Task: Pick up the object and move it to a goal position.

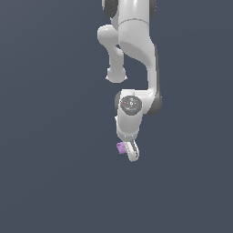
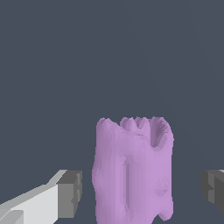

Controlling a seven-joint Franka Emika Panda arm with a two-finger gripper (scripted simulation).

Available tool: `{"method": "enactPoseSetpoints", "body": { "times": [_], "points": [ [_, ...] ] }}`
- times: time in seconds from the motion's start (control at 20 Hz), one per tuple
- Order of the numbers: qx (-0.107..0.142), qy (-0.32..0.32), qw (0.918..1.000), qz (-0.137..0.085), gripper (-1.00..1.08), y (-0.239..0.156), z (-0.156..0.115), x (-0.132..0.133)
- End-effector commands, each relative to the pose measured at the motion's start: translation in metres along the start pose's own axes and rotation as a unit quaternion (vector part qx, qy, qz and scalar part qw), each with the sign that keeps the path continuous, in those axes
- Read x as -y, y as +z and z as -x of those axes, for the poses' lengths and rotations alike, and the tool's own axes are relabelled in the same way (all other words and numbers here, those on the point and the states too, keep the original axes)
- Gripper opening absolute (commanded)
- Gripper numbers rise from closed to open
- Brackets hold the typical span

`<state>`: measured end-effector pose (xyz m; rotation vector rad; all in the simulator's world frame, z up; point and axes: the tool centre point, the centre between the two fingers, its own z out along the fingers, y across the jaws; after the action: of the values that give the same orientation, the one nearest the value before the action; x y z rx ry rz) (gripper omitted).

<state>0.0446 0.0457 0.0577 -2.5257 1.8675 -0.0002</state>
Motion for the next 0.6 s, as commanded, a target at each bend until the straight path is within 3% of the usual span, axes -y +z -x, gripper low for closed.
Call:
{"method": "enactPoseSetpoints", "body": {
  "times": [0.0, 0.3, 0.35, 0.55],
  "points": [
    [0.0, 0.001, 1.0, 0.0, 1.0, 0.013, 0.0, -0.0007],
    [0.0, 0.001, 1.0, 0.0, 1.0, 0.0219, 0.0, 0.0007],
    [0.0, 0.001, 1.0, 0.0, -1.0, 0.0219, 0.0, 0.0007],
    [0.0, 0.001, 1.0, 0.0, -1.0, 0.0219, 0.0, 0.0007]
  ]
}}
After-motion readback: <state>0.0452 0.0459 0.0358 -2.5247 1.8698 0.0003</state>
